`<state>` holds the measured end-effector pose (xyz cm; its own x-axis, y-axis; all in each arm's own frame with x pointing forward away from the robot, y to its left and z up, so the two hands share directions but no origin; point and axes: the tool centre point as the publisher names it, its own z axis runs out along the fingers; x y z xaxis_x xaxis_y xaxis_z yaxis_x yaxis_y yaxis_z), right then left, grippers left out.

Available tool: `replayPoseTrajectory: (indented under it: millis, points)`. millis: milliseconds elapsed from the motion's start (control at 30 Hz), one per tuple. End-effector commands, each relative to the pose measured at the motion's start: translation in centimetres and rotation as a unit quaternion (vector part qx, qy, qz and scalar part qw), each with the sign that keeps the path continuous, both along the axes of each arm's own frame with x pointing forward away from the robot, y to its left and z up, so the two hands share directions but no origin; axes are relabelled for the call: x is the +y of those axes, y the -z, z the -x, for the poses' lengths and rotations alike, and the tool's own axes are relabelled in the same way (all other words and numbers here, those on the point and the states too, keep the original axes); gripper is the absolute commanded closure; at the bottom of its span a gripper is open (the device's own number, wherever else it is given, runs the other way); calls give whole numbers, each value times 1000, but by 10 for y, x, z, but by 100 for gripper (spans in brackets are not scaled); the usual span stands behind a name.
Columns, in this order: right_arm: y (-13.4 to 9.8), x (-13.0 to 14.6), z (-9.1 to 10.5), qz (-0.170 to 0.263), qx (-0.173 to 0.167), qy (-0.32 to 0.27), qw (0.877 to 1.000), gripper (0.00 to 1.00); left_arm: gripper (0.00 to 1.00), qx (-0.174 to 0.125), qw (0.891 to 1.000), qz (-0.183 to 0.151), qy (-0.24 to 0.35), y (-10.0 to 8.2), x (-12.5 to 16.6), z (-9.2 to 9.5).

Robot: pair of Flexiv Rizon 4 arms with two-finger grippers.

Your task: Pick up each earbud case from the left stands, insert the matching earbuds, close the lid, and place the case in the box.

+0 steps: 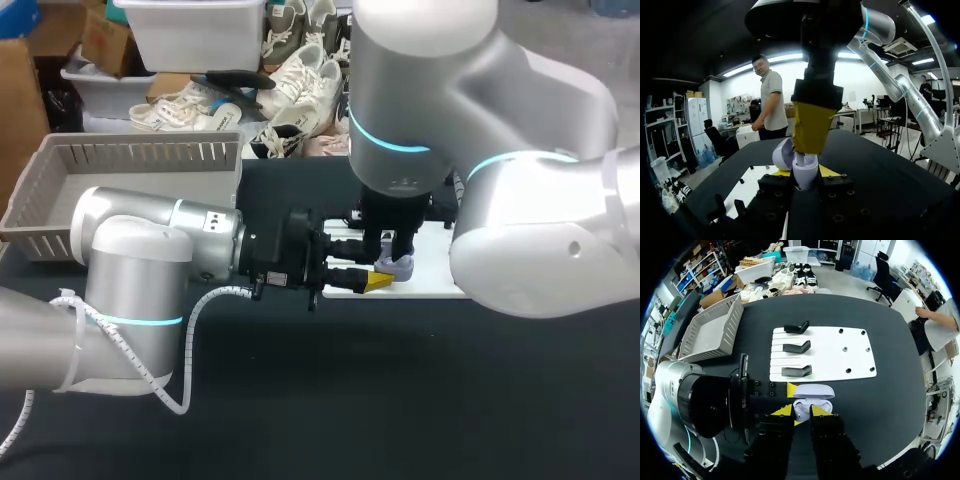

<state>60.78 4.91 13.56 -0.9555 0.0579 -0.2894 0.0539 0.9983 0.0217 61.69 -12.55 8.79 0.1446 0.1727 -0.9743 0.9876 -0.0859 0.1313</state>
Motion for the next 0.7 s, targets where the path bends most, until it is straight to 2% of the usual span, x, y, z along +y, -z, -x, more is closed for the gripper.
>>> replayPoseTrajectory:
  millis: [33, 700]
  points:
    - [2, -2, 1, -3, -5, 2, 1000, 100, 100, -1, 1000, 1, -2, 0, 0, 1]
    - [8, -2, -2, 0, 6, 2, 1000, 100, 100, -1, 1000, 1, -2, 0, 0, 1]
